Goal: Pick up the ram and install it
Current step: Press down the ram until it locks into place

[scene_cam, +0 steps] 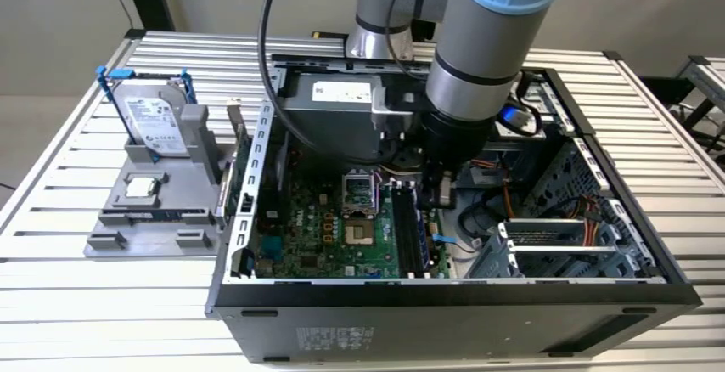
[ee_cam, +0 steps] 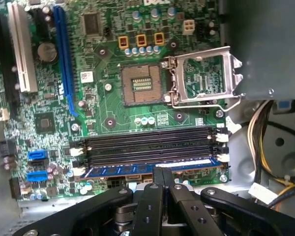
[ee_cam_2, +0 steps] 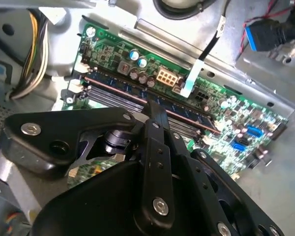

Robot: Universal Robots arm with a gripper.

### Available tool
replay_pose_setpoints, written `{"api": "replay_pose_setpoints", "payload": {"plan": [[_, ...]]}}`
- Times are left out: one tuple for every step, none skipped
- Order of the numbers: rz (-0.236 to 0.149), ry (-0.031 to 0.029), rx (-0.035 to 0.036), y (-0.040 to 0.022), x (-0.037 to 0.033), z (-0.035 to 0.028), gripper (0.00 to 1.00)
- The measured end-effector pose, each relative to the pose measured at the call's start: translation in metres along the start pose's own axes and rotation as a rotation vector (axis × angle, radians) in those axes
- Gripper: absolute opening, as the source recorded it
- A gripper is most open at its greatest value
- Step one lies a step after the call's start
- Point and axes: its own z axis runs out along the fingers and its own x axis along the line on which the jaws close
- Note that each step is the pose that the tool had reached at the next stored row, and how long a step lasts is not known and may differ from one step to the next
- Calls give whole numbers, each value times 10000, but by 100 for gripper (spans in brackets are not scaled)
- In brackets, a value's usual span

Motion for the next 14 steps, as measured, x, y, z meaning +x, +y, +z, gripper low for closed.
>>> {"api": "replay_pose_setpoints", "payload": {"plan": [[-139, 6, 2, 2, 0, 2, 0], [-264, 14, 4, 4, 0, 5, 0], [-355, 23, 5, 7, 1, 7, 0], [-414, 28, 6, 7, 1, 10, 0], [-439, 33, 7, 8, 1, 12, 0], [-443, 34, 7, 8, 1, 13, 0], [-442, 36, 7, 8, 1, 13, 0], [-442, 36, 7, 9, 1, 13, 0], [-442, 33, 8, 9, 2, 15, 0], [-441, 32, 8, 9, 7, 17, 0], [-441, 32, 8, 8, 13, 19, 0], [-442, 33, 8, 7, 19, 21, 0], [-442, 33, 6, 7, 21, 22, 0], [-443, 35, 5, 5, 31, 23, 0]]}}
